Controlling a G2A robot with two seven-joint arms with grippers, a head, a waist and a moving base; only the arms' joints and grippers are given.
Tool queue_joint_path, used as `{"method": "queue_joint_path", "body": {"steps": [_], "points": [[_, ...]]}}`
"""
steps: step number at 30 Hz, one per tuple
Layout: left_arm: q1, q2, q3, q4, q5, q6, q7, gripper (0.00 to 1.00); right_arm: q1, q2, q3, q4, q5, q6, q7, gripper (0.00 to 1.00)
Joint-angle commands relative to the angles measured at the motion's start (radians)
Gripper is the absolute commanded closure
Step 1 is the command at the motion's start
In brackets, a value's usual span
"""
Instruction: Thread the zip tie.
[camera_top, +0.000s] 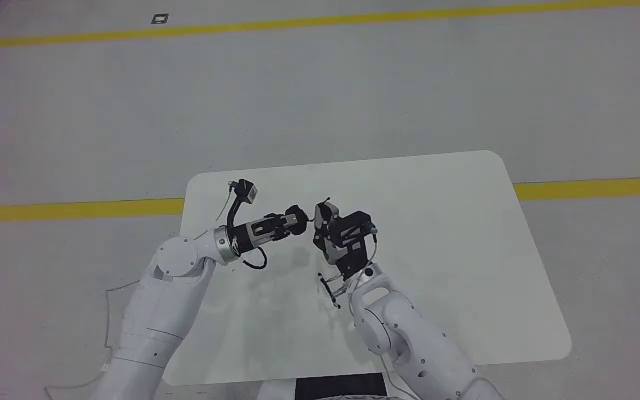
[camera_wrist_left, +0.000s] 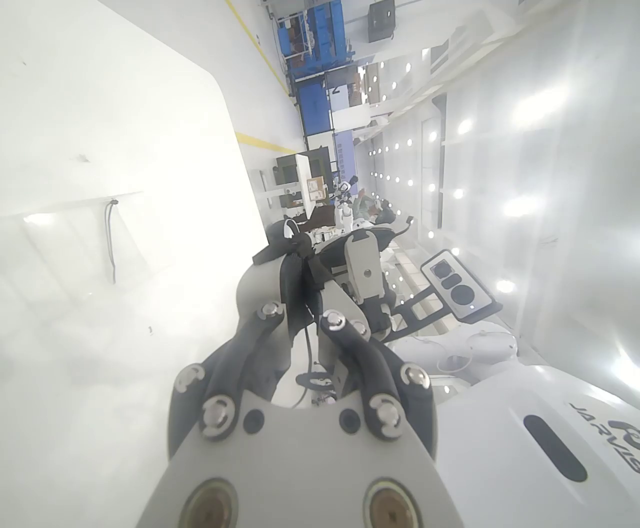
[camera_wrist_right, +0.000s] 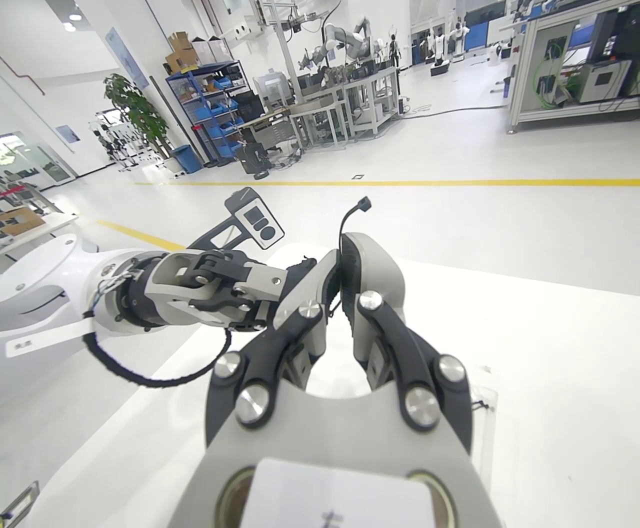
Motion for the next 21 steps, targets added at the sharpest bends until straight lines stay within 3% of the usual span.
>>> {"method": "queue_joint_path", "body": {"steps": [1,21], "points": [[0.000,0.000,0.000,0.000,0.000,0.000,0.000,1.00,-0.001,-0.001,0.000,-0.001,-0.001,-0.001,0.001,1.00],[0.000,0.000,0.000,0.000,0.000,0.000,0.000,1.00,-0.003,-0.011,0.002,0.012,0.018,-0.024,0.022,1.00]]}}
